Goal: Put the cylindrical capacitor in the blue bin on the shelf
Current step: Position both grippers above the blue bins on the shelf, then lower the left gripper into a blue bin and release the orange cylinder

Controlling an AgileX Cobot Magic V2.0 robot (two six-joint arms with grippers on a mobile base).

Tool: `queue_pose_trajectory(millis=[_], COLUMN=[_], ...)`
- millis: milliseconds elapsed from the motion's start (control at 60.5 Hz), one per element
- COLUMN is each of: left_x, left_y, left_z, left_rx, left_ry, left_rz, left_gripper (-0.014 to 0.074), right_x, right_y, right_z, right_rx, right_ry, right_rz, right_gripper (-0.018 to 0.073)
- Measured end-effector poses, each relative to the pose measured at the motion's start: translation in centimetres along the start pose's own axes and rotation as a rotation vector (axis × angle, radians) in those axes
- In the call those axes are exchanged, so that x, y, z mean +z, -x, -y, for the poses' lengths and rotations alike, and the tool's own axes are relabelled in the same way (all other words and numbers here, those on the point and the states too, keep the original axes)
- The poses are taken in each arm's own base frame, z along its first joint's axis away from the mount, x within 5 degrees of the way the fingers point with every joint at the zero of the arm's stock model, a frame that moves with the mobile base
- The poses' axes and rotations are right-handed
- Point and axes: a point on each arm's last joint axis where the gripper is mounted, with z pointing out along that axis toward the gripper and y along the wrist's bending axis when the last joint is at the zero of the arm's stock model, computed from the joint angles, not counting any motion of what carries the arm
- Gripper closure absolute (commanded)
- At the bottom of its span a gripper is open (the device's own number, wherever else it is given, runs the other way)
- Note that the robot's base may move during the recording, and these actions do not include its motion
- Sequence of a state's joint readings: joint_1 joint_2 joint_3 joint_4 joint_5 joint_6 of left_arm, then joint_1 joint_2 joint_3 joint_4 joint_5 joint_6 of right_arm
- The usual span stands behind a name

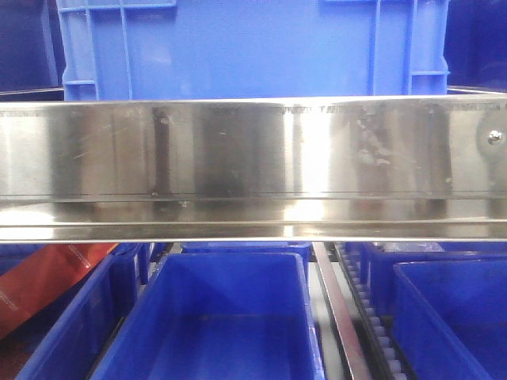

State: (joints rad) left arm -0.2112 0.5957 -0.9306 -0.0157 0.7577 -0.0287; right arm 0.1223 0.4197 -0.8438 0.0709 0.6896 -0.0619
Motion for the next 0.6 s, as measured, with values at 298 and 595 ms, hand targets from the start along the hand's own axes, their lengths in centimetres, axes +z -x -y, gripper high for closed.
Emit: queue_pose_trajectory(millis=[298,595], left_x=[3.0,12.1], left_y=[6.6,14.5], left_z=[3.3,9.7], left_rx=[0.137,0.206], left_ry=[-0.174,-0.270], left_rz=[-0.009,-0.032], left_gripper=[0.0707,0.0707], right_x=[0.0,0.0], right_y=[0.0,0.0], right_z=[0.0,0.0], right_rx=[0.000,0.000], right_ry=[0.000,0.000], right_rz=[0.000,0.000], right_gripper=[0.0721,0.0721])
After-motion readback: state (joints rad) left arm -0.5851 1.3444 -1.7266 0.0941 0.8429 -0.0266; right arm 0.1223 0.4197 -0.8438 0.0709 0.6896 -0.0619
